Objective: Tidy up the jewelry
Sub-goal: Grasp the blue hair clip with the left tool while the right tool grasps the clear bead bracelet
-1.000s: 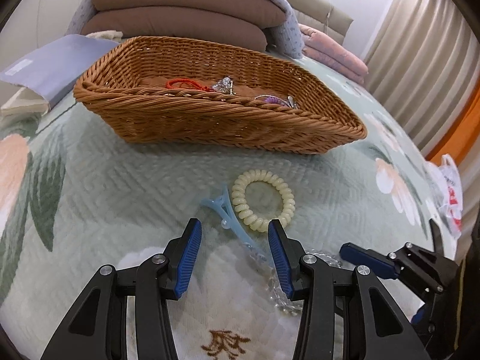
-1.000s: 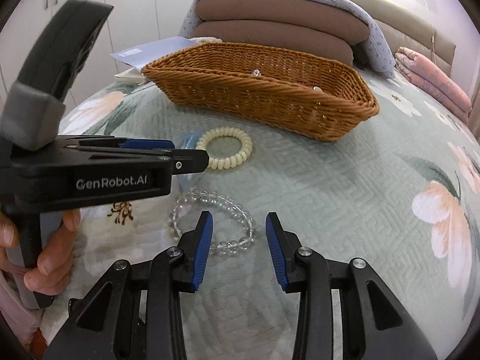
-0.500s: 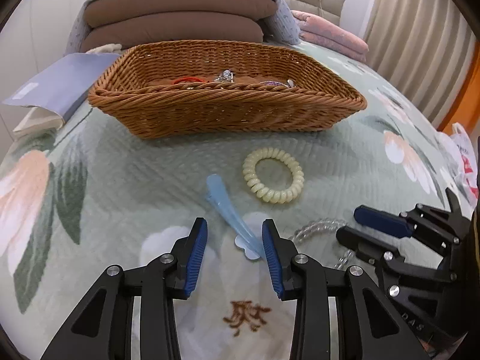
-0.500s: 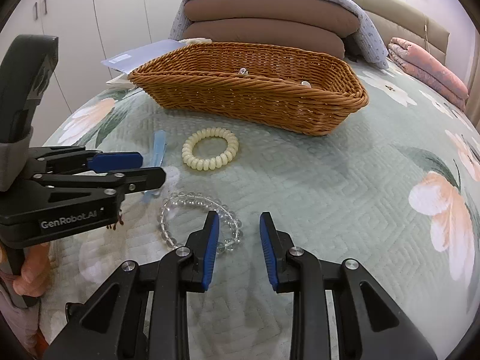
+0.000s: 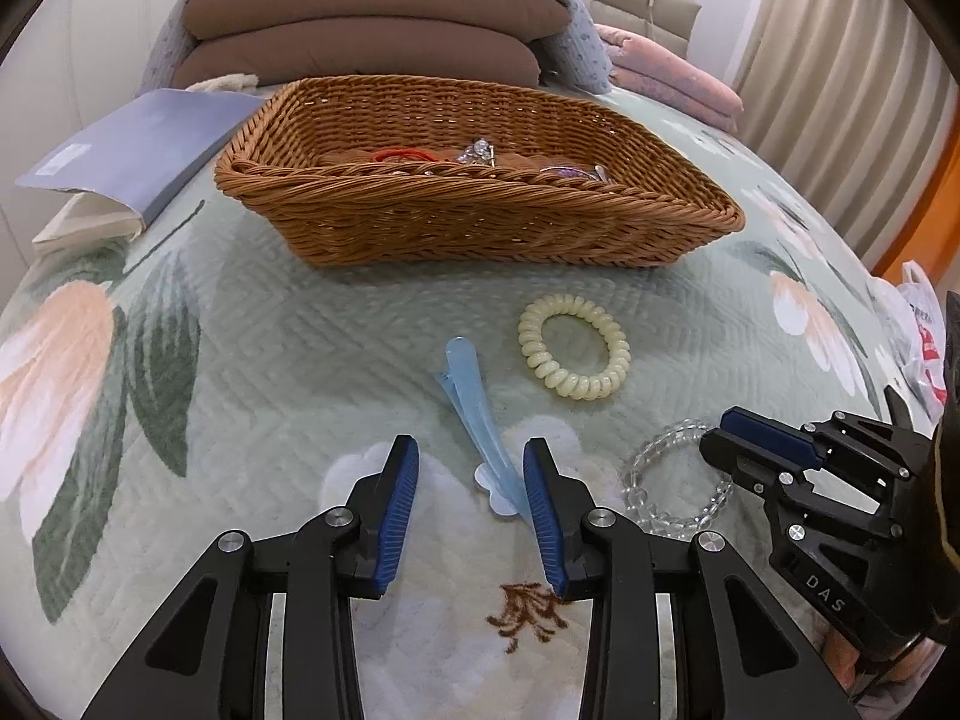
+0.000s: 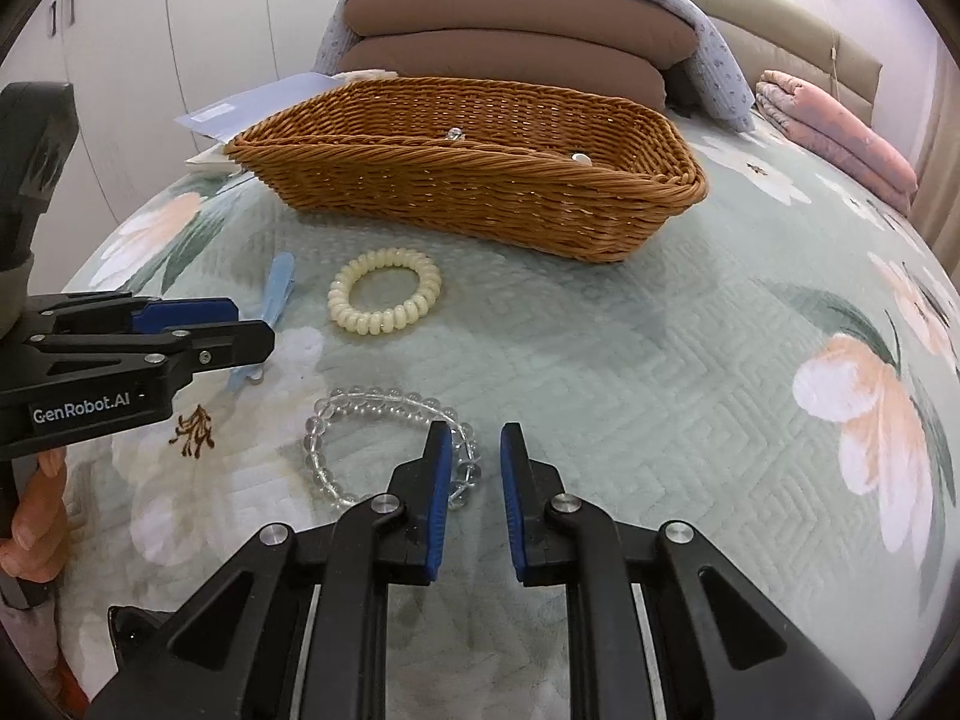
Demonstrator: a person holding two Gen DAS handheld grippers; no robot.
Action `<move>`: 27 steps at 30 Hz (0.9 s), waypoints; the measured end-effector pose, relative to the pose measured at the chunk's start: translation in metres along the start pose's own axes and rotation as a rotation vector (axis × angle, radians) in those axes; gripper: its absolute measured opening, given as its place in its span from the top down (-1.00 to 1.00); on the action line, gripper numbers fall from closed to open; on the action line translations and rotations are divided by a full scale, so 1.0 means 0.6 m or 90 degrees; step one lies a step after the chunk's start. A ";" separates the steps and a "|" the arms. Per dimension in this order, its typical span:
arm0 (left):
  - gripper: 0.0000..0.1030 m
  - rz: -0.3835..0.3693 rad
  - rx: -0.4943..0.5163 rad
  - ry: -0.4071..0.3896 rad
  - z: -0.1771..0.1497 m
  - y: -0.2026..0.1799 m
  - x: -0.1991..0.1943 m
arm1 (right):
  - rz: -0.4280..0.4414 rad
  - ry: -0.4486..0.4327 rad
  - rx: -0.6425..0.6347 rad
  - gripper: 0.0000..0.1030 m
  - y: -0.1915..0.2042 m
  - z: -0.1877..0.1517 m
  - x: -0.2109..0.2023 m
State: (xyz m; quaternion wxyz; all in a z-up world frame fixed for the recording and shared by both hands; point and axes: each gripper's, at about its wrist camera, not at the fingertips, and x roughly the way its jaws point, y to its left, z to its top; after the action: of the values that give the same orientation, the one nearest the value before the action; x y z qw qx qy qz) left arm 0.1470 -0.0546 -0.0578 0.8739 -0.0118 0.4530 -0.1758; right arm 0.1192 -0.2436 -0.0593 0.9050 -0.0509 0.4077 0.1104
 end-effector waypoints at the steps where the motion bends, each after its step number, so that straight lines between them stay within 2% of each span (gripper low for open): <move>1: 0.26 0.001 0.001 -0.001 0.000 0.000 0.000 | 0.005 -0.001 -0.005 0.57 0.002 -0.001 0.000; 8: 0.27 0.024 0.016 -0.009 -0.002 -0.013 0.007 | -0.022 0.000 -0.046 0.54 0.026 -0.002 0.009; 11: 0.33 0.046 0.033 -0.014 -0.005 -0.025 0.009 | -0.038 -0.002 -0.080 0.73 0.045 -0.005 0.010; 12: 0.38 0.048 0.035 -0.013 -0.004 -0.027 0.010 | -0.039 -0.003 -0.087 0.78 0.049 -0.006 0.010; 14: 0.64 0.042 0.039 -0.014 -0.004 -0.030 0.010 | -0.038 -0.006 -0.088 0.79 0.050 -0.007 0.009; 16: 0.67 0.040 0.037 -0.017 -0.004 -0.030 0.010 | -0.024 -0.012 -0.073 0.80 0.042 -0.006 0.005; 22: 0.70 0.023 0.013 -0.030 -0.002 -0.018 -0.001 | 0.031 -0.079 -0.025 0.80 0.019 -0.004 -0.038; 27: 0.70 0.001 0.017 -0.076 0.000 -0.022 -0.033 | 0.056 -0.142 -0.009 0.80 0.014 0.002 -0.081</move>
State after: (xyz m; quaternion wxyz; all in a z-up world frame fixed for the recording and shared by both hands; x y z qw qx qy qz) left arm 0.1326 -0.0607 -0.0397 0.8998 -0.0101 0.3974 -0.1799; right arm 0.0868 -0.2429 -0.0221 0.9385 -0.0265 0.3058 0.1579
